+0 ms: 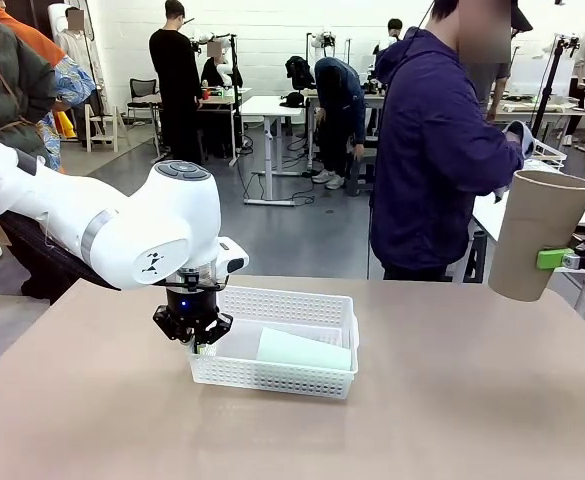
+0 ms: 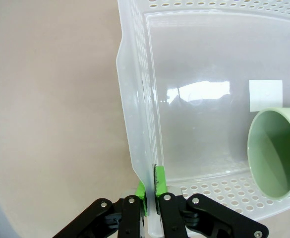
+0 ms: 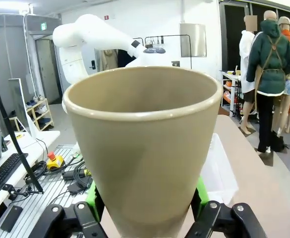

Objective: Clean and organize the cups into the basket.
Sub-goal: Pick up the Reusable plastic cup from the right side of the table and stack it inside the Organizing basket in the center of the table.

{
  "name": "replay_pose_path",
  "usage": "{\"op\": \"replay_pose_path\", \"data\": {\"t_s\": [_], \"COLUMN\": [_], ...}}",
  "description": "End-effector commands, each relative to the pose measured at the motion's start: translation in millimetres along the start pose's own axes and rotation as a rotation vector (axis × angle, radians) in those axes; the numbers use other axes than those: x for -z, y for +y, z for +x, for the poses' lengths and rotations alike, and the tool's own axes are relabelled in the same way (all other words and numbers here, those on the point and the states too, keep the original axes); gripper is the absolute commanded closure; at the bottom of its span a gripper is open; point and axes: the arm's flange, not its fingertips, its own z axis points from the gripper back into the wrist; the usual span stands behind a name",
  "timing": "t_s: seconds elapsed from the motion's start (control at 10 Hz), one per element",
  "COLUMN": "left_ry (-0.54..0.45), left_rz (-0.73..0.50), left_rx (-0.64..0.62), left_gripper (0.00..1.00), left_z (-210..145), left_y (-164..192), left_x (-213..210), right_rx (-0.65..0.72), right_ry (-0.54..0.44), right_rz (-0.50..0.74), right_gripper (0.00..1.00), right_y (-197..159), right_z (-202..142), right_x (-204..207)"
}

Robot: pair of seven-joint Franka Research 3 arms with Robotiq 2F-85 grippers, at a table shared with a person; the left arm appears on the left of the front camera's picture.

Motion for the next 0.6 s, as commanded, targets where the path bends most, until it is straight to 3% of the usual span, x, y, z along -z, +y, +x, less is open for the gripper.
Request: {"op": "replay_pose_path", "data": {"t_s": [0.0,0.2,0.3,0.5], "left_ry": [-0.002,-0.002,-0.002,-0.002], "left_rz": [0.007,0.007,0.007,0.007], "left_rx": [0.014,0.014,0.014,0.014], "left_gripper": [1.00,1.00,1.00,1.00], "left_z": [-1,-1,-1,-1], "left_y": [0,0,0,0], "left_x": [2,2,2,2], "right_rx": [-0.010,-0.010,0.005,0.030], "right_ry": [-0.012,-0.012,-0.004,0.280], "right_rz": [0.021,0.021,0.006,-0.011], "right_gripper": [1.00,1.00,0.18,0.18], "right_y": [-1,-1,-1,-21], "right_z": [-2,-2,-2,52], "right_x": [3,3,1,81]}}
